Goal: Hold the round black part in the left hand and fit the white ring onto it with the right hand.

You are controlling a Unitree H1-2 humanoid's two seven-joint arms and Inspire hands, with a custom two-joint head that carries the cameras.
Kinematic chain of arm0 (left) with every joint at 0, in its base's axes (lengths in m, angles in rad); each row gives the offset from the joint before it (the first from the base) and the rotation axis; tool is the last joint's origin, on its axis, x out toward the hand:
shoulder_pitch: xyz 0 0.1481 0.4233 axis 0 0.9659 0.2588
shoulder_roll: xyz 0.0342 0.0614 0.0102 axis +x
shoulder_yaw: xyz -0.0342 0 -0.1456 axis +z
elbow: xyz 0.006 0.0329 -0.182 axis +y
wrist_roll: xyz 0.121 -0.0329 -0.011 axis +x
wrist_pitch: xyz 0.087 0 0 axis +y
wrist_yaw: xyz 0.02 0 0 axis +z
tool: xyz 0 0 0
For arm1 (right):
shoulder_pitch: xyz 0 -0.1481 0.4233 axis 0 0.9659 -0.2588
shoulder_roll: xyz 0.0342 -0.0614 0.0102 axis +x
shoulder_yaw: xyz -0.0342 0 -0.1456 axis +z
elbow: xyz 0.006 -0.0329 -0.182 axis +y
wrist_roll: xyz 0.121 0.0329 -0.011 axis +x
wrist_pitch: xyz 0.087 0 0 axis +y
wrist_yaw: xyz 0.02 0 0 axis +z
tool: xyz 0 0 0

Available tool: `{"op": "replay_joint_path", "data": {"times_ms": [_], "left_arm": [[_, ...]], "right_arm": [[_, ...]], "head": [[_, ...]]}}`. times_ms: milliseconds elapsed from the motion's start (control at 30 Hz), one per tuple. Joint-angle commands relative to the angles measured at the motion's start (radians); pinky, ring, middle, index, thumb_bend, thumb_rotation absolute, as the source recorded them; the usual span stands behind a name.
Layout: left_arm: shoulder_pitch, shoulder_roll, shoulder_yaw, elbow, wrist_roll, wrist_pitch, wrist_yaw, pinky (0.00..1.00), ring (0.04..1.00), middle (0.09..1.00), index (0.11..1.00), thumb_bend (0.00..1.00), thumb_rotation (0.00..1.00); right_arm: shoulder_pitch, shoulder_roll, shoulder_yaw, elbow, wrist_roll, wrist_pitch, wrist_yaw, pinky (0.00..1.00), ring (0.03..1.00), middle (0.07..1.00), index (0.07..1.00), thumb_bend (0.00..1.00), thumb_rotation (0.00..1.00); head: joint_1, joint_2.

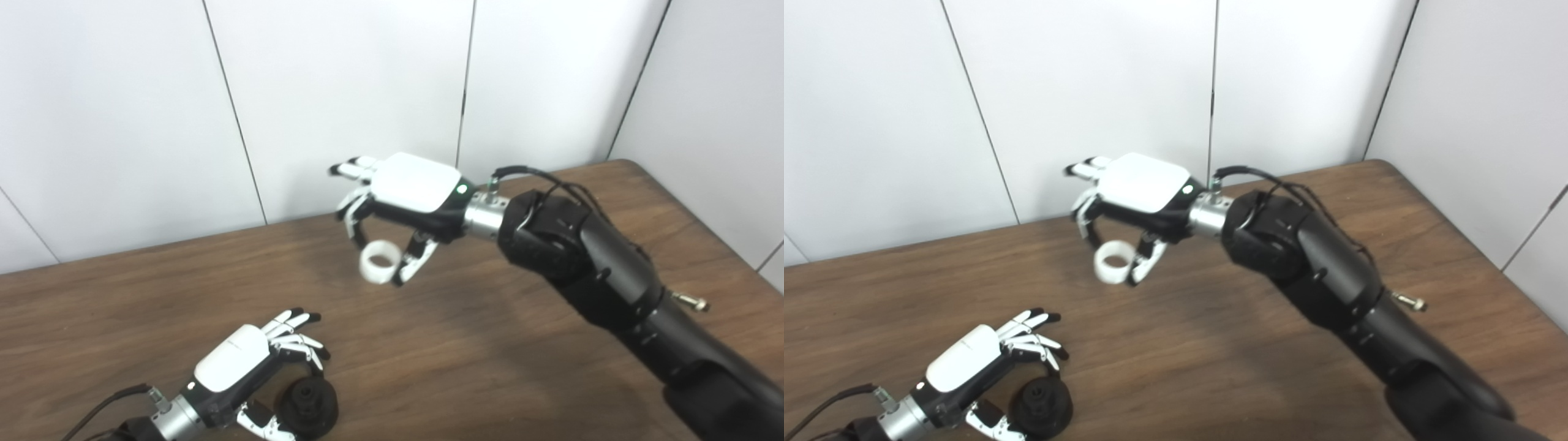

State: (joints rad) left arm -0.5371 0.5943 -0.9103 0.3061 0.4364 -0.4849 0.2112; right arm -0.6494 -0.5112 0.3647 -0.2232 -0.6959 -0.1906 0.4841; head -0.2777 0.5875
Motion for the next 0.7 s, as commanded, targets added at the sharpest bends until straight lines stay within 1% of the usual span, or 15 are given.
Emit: {"op": "replay_joint_path", "data": {"times_ms": [0,100,267,467,533,667], "left_arm": [[-0.007,-0.004,-0.008,0.009,0.035,0.015,-0.031,1.00,0.952,0.743,0.480,0.52,0.06],[-0.005,-0.011,0.002,0.007,0.046,0.015,-0.045,1.00,0.955,0.743,0.481,0.52,0.06],[0.008,-0.030,0.031,-0.006,0.056,0.015,-0.081,1.00,0.955,0.739,0.481,0.52,0.06],[0.036,-0.071,0.100,-0.027,0.071,0.015,-0.144,1.00,0.946,0.734,0.480,0.52,0.06],[0.043,-0.081,0.121,-0.038,0.081,0.015,-0.167,1.00,0.948,0.735,0.480,0.52,0.06],[0.061,-0.099,0.168,-0.070,0.106,0.016,-0.218,1.00,0.958,0.743,0.481,0.52,0.06]], "right_arm": [[-0.063,0.025,-0.008,-0.056,0.029,-0.010,0.012,1.00,1.000,0.754,0.479,0.53,0.14],[-0.072,0.058,0.002,-0.083,0.048,-0.014,0.046,1.00,1.000,0.755,0.479,0.53,0.14],[-0.072,0.088,0.009,-0.118,0.065,-0.021,0.083,1.00,1.000,0.760,0.478,0.53,0.14],[-0.057,0.122,0.013,-0.154,0.118,-0.043,0.083,1.00,0.999,0.745,0.478,0.53,0.14],[-0.049,0.130,0.014,-0.161,0.126,-0.052,0.082,1.00,0.991,0.741,0.478,0.53,0.14],[-0.031,0.142,0.010,-0.167,0.145,-0.071,0.078,1.00,0.978,0.730,0.478,0.53,0.14]], "head": [[0.006,0.004],[0.031,0.014],[0.095,0.030],[0.180,0.041],[0.189,0.043],[0.230,0.050]]}}
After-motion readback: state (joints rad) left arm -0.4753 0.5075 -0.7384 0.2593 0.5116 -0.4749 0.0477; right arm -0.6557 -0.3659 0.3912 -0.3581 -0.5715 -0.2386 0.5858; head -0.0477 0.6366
